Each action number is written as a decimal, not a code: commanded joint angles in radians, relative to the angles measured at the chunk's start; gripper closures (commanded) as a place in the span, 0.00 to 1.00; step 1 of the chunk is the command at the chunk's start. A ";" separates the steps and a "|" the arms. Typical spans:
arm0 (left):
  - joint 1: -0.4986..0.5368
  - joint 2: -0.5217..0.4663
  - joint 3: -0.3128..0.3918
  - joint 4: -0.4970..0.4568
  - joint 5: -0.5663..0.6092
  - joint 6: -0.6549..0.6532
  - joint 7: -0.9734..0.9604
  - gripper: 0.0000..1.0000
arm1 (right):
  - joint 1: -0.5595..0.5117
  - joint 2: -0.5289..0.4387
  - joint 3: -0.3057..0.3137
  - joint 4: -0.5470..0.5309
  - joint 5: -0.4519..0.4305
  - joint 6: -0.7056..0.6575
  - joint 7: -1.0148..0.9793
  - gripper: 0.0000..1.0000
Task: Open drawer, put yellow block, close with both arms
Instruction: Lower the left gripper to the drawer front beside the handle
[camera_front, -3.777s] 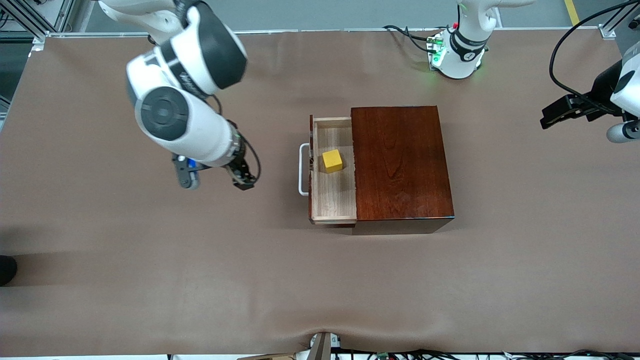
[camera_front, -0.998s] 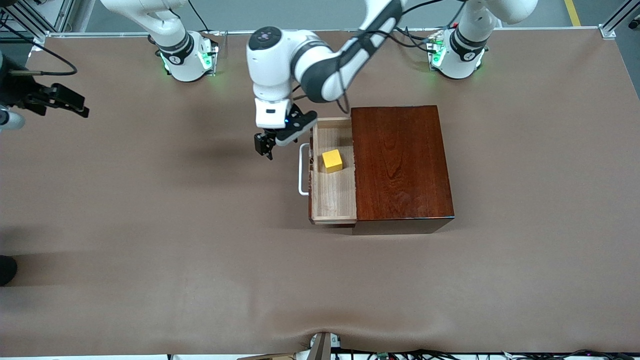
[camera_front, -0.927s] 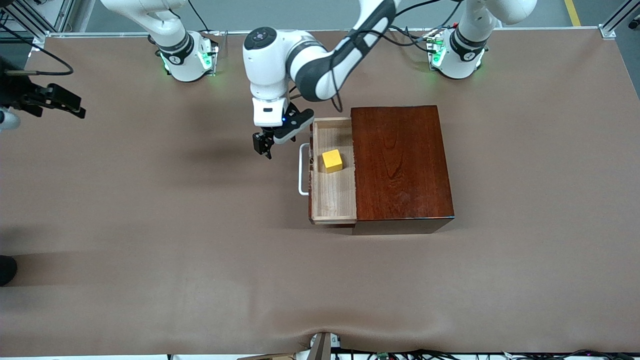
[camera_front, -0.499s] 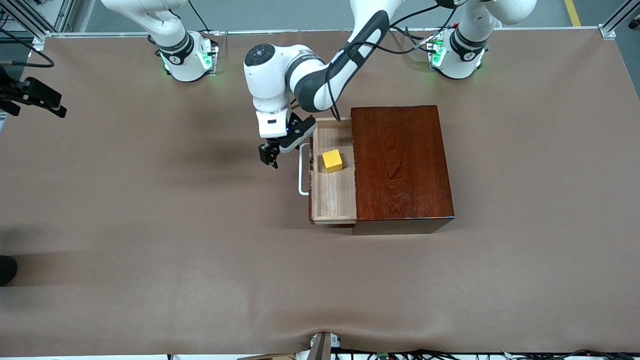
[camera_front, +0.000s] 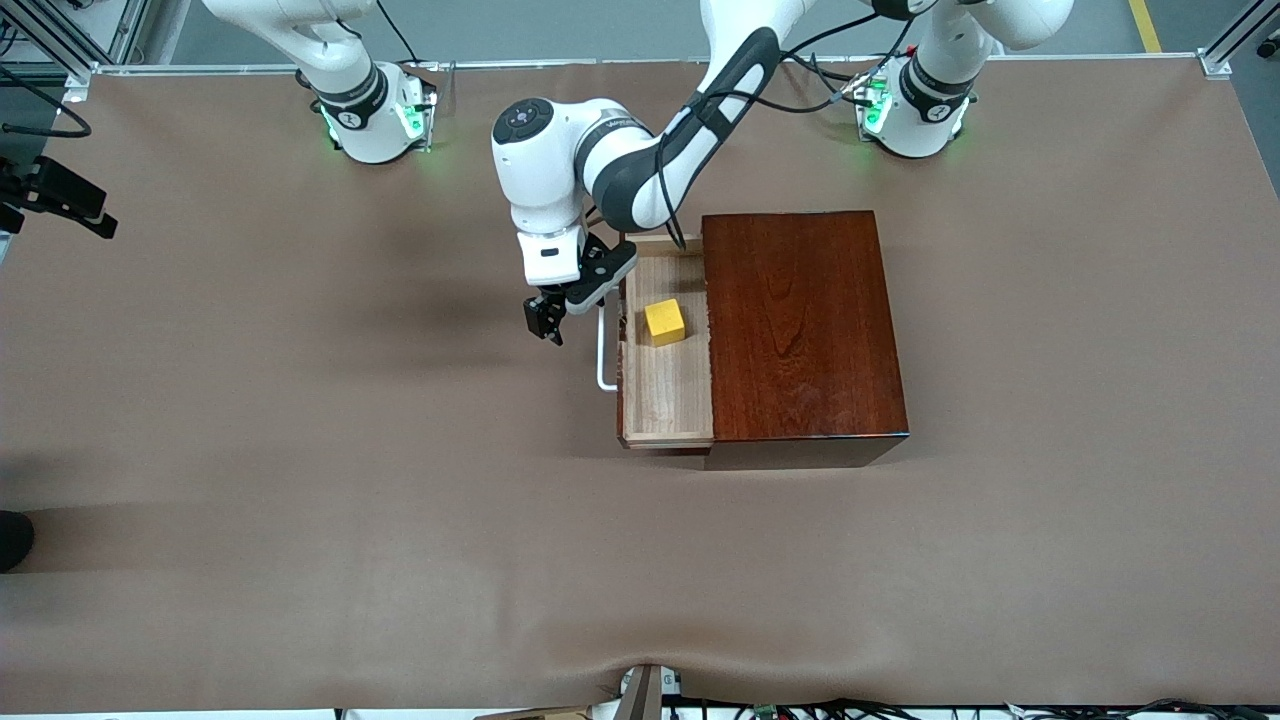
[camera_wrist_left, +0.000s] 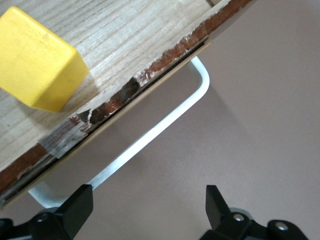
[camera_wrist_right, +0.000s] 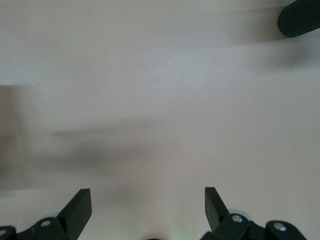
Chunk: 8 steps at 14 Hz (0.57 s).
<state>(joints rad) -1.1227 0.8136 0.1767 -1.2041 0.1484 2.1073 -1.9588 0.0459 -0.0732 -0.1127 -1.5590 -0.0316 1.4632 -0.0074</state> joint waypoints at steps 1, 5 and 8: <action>-0.002 0.021 0.004 0.031 0.011 0.014 -0.031 0.00 | -0.023 0.015 0.016 0.025 0.002 -0.006 -0.023 0.00; 0.020 -0.010 0.006 0.026 0.014 -0.018 -0.025 0.00 | -0.008 0.013 0.021 0.025 0.002 -0.010 -0.025 0.00; 0.029 -0.034 0.001 0.026 0.010 -0.101 -0.025 0.00 | -0.012 0.013 0.019 0.025 0.002 -0.010 -0.025 0.00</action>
<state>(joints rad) -1.0999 0.8062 0.1808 -1.1811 0.1484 2.0618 -1.9692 0.0451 -0.0703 -0.0996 -1.5571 -0.0307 1.4631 -0.0145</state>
